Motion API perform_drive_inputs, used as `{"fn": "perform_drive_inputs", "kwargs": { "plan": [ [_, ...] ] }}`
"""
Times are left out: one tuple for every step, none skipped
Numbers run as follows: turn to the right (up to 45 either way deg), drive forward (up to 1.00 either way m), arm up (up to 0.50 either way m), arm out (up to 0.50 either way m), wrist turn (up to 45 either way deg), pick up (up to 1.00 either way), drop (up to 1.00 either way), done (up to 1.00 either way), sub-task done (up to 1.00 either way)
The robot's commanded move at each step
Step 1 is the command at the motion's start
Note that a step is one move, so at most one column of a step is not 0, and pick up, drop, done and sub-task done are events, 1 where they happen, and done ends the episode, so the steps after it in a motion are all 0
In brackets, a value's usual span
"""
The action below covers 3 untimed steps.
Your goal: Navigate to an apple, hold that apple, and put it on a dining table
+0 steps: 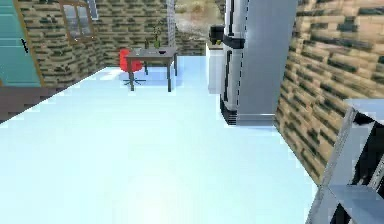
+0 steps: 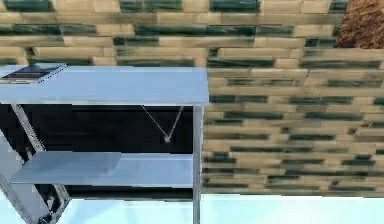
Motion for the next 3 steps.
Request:
{"fn": "perform_drive_inputs", "kwargs": {
  "plan": [
    [0.0, 1.00, 0.00, 0.00, 0.0, 0.00, 0.00, 0.00, 0.00],
    [0.0, 1.00, 0.00, 0.00, 0.0, 0.00, 0.00, 0.00, 0.00],
    [0.0, 1.00, 0.00, 0.00, 0.0, 0.00, 0.00, 0.00, 0.00]
  ]
}}
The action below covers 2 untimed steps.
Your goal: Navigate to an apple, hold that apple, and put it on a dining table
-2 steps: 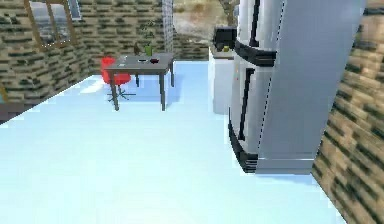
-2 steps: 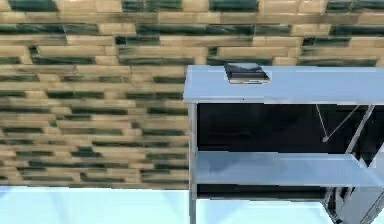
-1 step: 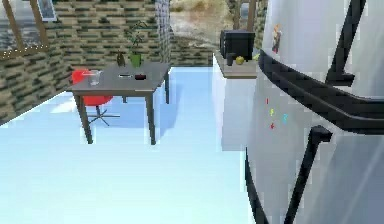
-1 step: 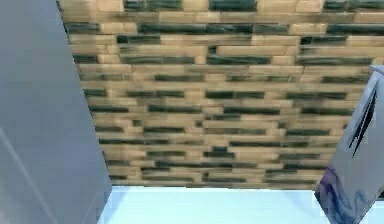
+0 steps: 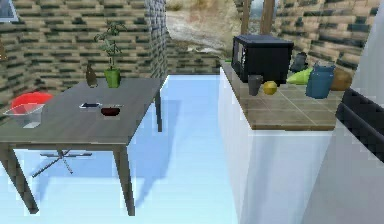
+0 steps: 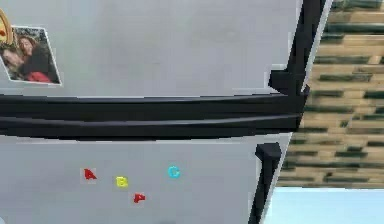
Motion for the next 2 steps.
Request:
{"fn": "perform_drive_inputs", "kwargs": {
  "plan": [
    [6.0, 0.00, 0.00, 0.00, 0.0, 0.00, 0.00, 0.00, 0.00],
    [0.0, 0.60, 0.00, 0.00, 0.0, 0.00, 0.00, 0.00, 0.00]
  ]
}}
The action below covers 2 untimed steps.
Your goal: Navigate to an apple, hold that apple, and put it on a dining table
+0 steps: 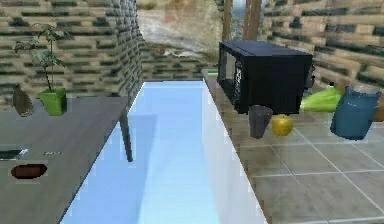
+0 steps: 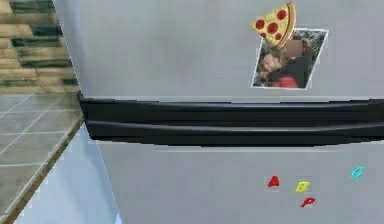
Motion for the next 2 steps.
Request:
{"fn": "perform_drive_inputs", "kwargs": {
  "plan": [
    [-45.0, 0.00, 0.00, 0.00, 0.0, 0.00, 0.00, 0.00, 0.00],
    [-18.0, 0.00, 0.00, 0.00, 0.0, 0.00, 0.00, 0.00, 0.00]
  ]
}}
